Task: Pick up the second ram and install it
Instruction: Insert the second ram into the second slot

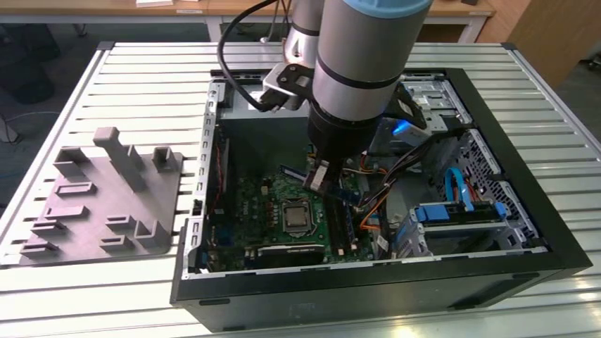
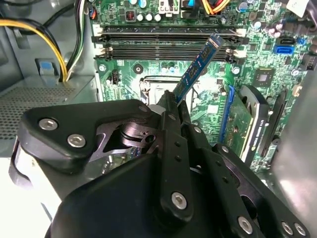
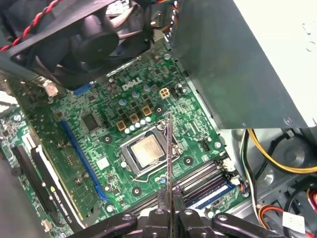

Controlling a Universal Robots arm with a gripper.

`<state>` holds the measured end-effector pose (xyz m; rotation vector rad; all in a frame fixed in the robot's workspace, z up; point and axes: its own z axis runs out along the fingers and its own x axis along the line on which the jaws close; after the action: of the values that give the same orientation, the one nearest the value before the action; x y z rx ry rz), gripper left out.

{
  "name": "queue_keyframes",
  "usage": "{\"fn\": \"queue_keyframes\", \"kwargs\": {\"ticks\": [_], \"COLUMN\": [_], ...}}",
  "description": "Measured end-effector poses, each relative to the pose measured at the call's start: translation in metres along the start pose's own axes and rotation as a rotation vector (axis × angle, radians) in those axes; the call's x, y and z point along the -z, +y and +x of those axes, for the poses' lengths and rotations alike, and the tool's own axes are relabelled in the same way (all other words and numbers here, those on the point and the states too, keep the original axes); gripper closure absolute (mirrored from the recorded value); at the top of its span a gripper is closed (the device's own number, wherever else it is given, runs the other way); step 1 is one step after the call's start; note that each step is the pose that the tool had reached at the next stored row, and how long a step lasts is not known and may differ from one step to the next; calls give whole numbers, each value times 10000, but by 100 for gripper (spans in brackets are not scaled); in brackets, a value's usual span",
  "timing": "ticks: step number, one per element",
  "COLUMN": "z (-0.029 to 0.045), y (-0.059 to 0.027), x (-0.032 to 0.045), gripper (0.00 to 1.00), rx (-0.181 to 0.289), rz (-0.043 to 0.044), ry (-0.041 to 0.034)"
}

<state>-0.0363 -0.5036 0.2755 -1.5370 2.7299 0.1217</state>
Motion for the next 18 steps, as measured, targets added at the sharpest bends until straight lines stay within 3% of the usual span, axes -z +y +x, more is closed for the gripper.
{"fn": "queue_keyframes", "kwargs": {"ticks": [18], "z": [0], "y": [0], "x": [-5], "gripper": [86], "rx": [-1742], "rz": [76], "ry": [-112]}}
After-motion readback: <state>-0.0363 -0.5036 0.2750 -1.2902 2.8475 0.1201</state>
